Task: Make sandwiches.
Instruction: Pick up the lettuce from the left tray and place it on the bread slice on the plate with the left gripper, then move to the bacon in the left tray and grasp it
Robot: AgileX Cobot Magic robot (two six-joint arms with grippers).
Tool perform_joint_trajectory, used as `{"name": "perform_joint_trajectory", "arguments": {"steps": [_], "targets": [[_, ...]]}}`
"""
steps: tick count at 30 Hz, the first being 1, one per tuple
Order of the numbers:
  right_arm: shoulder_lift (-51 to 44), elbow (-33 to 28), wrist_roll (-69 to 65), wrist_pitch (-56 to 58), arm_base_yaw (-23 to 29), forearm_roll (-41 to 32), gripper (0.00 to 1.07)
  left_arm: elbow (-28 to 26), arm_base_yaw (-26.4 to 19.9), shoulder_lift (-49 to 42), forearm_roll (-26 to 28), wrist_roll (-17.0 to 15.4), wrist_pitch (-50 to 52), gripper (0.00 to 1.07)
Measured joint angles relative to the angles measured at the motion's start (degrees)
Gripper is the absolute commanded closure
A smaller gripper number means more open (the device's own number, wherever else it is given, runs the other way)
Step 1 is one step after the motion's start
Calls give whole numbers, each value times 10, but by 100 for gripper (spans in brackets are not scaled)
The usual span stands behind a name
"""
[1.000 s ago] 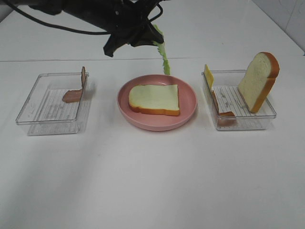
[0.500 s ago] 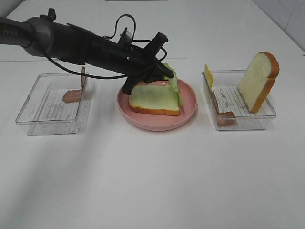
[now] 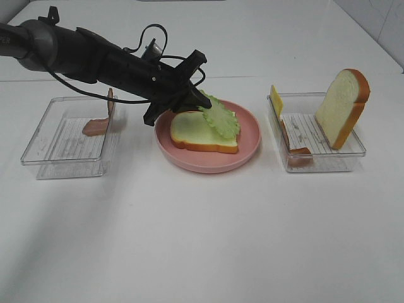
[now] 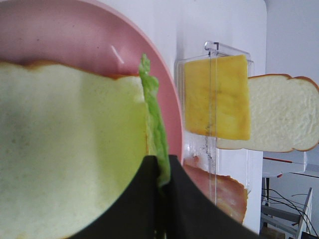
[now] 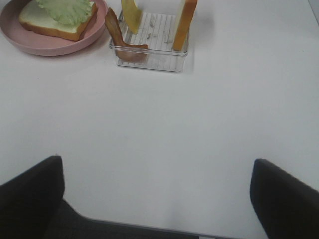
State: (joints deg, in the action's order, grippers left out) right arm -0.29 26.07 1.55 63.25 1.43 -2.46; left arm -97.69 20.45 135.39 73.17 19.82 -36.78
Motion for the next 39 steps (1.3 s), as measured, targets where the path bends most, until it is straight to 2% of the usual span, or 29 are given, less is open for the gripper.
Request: {"name": "perform_joint_trajectory", "arguments": {"steps": [1,2,3,4,6,7,8,9,11,12,13,14,15,16,22,25,27,28,29,30,31,32,33,34,35,36,37,38,39], "targets": [[0,0,0,0,0,0,9,0,0,0,0,0,0,107],[0,0,0,0,0,0,9,0,0,0,-19,-21,1,106],[0,0,0,0,0,0,9,0,0,0,-44,-46,2,101],[0,0,0,0,0,0,9,0,0,0,-44,-46,2,101],[0,0,0,0,0,0,9,0,0,0,-81,-84,7,90],[0,0,0,0,0,0,9,0,0,0,-81,-84,7,90],[0,0,0,0,0,0,9,0,0,0,-112,-116,11,85],[0,0,0,0,0,0,9,0,0,0,-112,-116,11,85],[0,0,0,0,0,0,9,0,0,0,-153,-156,11,61],[0,0,0,0,0,0,9,0,0,0,-153,-156,11,61],[0,0,0,0,0,0,9,0,0,0,-173,-171,11,53],[0,0,0,0,0,0,9,0,0,0,-178,-174,11,39],[0,0,0,0,0,0,9,0,0,0,-178,-174,11,39],[0,0,0,0,0,0,9,0,0,0,-182,-176,11,29],[0,0,0,0,0,0,9,-14,1,-4,-187,-176,9,27],[0,0,0,0,0,0,9,-43,2,-3,-197,-181,-6,27],[0,0,0,0,0,0,9,-70,2,-3,-210,-198,-23,28],[0,0,0,0,0,0,9,-103,2,-5,-240,-239,-48,28],[0,0,0,0,0,0,9,-103,2,-5,-240,-239,-48,28],[0,0,0,0,0,0,9,-136,4,-5,-285,-281,-74,29],[0,0,0,0,0,0,9,-150,5,-5,-310,-302,-88,29],[0,0,0,0,0,0,9,-150,5,-5,-310,-302,-88,29],[0,0,0,0,0,0,9,-184,10,-5,-378,-351,-124,29],[0,0,0,0,0,0,9,-184,10,-5,-378,-351,-124,29],[0,0,0,0,0,0,9,-214,15,-5,-449,-387,-160,29],[0,0,0,0,0,0,9,-231,18,-5,-474,-402,-175,30],[0,0,0,0,0,0,9,-231,18,-5,-474,-402,-175,30],[0,0,0,0,0,0,9,-265,23,-5,-525,-423,-212,30],[0,0,0,0,0,0,9,-265,23,-5,-525,-423,-212,30]]}}
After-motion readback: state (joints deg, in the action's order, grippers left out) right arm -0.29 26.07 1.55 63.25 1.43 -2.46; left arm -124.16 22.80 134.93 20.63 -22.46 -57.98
